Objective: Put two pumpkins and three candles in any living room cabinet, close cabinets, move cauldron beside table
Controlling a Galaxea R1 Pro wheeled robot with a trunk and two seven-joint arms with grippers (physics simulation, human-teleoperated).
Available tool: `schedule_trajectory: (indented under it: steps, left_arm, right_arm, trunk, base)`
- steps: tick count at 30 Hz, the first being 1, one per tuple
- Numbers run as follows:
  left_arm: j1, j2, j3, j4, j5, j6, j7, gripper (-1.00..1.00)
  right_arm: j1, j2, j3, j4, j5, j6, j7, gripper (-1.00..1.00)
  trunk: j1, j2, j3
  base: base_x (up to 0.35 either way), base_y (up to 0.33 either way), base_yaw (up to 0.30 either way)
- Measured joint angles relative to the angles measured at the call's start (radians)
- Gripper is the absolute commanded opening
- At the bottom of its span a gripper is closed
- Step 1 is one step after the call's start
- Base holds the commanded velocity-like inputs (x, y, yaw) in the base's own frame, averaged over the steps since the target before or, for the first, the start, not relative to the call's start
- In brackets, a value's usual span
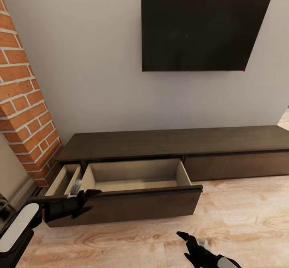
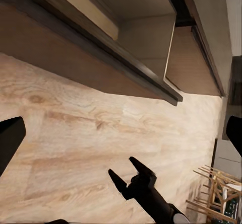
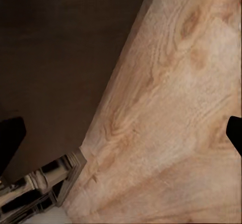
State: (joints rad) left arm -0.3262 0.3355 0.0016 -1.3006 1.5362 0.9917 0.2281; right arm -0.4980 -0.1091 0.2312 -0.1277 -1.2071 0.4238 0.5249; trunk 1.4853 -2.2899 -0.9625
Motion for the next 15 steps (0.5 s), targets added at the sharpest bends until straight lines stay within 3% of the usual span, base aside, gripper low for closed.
schedule_trajectory:
  steps: [3,5,10,15]
  left_arm:
    - [0.0,-0.002,0.001,0.0,0.001,0.0,0.076,1.0]
    - [-0.001,-0.006,0.001,0.0,0.001,0.0,0.115,1.0]
    - [-0.001,-0.011,0.0,-0.001,0.002,0.0,0.136,1.0]
    - [-0.002,-0.014,-0.001,-0.001,0.002,-0.001,0.139,1.0]
  right_arm:
    - [0.0,0.0,0.002,0.003,0.003,-0.041,0.002,1.0]
    - [0.0,0.002,0.011,0.004,0.036,-0.051,0.003,1.0]
    - [0.0,0.004,0.019,0.002,0.11,-0.057,0.005,1.0]
    - [0.0,0.003,0.02,-0.007,0.126,-0.059,0.007,1.0]
  trunk:
    - [-0.012,0.021,0.009]
    - [-0.019,0.035,0.016]
    - [-0.038,0.07,0.031]
    - [-0.058,0.105,0.047]
  base:
    - [0.0,0.0,0.0]
    - [0.0,0.0,0.0]
    - [0.0,0.0,0.0]
    - [0.0,0.0,0.0]
